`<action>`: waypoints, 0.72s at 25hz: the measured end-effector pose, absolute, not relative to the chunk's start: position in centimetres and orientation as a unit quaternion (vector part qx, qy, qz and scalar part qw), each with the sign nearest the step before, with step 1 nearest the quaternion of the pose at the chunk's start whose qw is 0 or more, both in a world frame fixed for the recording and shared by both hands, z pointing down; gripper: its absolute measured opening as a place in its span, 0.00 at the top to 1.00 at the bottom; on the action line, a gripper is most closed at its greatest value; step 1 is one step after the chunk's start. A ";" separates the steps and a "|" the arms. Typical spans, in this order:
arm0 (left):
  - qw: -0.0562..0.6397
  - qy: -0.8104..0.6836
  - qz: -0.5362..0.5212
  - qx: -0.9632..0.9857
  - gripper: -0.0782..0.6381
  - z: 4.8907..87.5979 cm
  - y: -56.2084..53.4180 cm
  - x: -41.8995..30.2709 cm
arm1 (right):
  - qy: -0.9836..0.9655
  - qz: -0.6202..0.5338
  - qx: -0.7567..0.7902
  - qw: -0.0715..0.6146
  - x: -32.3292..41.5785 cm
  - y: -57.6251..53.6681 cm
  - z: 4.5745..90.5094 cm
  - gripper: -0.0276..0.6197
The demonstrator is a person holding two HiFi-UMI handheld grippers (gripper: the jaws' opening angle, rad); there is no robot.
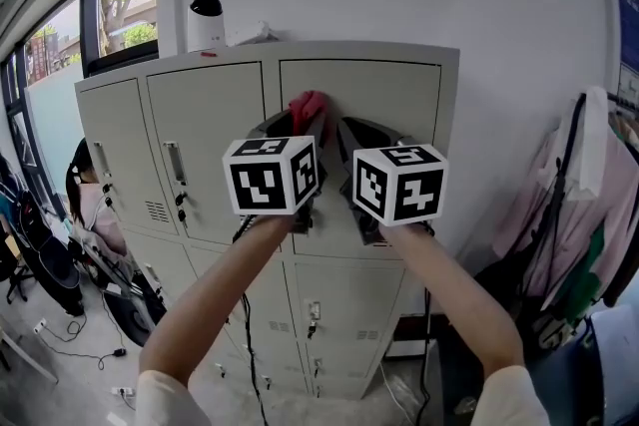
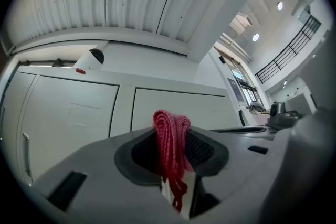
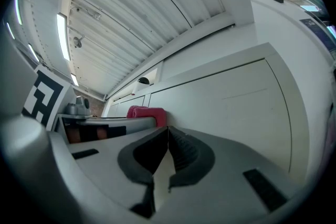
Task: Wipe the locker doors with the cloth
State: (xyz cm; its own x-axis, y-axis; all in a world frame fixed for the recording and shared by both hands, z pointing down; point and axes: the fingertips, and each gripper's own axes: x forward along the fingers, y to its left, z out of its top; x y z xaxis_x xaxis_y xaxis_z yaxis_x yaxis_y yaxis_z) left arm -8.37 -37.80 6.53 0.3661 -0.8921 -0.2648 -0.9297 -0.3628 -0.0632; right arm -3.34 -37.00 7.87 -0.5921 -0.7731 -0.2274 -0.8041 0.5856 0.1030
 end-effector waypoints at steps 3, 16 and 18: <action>0.101 0.546 0.090 -0.826 0.72 6.8 -37.7 -7.0 | 0.884 0.098 -0.450 0.081 -2.5 -37.0 7.8 0.95; 0.101 0.516 0.089 -0.846 0.72 7.5 -37.6 -2.1 | 0.863 0.097 -0.489 0.085 2.6 -37.1 7.7 0.95; 0.101 0.509 0.088 -0.850 0.72 7.6 -37.5 -1.0 | 0.859 0.096 -0.495 0.087 3.5 -37.1 7.6 0.95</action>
